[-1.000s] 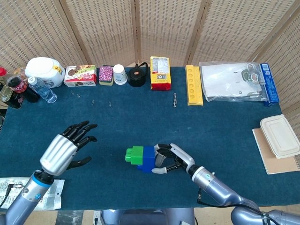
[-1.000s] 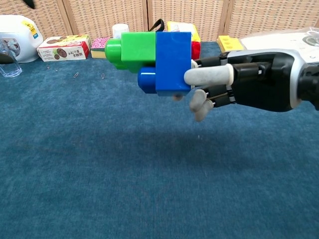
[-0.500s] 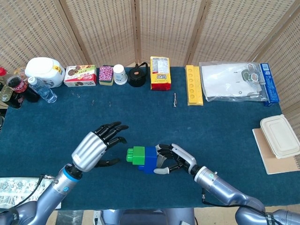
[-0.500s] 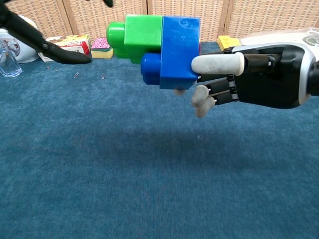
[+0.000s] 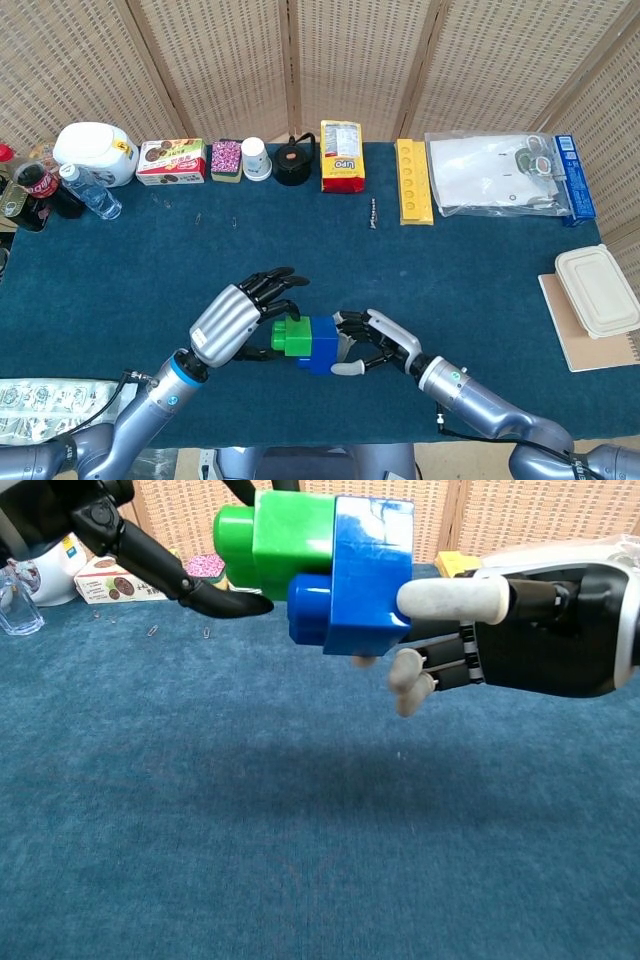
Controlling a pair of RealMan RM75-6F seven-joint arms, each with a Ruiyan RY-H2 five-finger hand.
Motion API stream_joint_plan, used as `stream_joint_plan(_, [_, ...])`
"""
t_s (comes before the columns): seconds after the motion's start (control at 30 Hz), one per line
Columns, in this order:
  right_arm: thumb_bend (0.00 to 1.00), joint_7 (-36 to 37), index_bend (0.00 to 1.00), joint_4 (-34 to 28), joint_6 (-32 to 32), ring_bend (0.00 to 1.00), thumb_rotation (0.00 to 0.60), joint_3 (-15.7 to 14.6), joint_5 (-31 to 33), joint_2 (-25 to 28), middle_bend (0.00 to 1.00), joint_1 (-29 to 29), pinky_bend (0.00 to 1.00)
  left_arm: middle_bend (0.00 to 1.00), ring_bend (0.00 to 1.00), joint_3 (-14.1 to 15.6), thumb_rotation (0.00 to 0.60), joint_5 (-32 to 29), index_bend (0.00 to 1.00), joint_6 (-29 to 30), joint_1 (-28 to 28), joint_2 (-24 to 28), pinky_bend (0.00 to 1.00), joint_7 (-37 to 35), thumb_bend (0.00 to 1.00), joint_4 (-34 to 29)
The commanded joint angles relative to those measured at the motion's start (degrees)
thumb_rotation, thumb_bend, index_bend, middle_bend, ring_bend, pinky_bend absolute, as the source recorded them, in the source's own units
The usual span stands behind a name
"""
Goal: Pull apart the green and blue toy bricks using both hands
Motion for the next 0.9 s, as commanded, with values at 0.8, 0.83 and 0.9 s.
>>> stream_joint_plan(0.8, [0.19, 10.80, 0.57, 1.70, 4.87, 0.53, 0.521, -5.98, -3.13, 2.46, 0.52, 5.12, 0.45, 0.30, 0.19, 1.17, 0.600, 0.32, 0.69, 2.58, -1.85, -1.91, 0.29, 0.46, 0.32, 1.87])
stream_joint_plan(0.83, [0.19, 11.43, 0.57, 1.83, 5.17, 0.53, 0.520, -6.12, -3.28, 2.54, 0.52, 5.25, 0.45, 0.30, 0.19, 1.27, 0.600, 0.37, 0.69, 2.70, -1.82, -1.75, 0.29, 0.29, 0.32, 1.94])
stream_joint_plan(0.9, [0.19, 12.90, 0.57, 2.19, 5.82, 0.53, 0.521, -6.46, -3.65, 2.80, 0.52, 5.59, 0.45, 0.30, 0.19, 1.63, 0.600, 0.58, 0.69, 3.09, -1.64, -1.15, 0.29, -0.29, 0.32, 1.87])
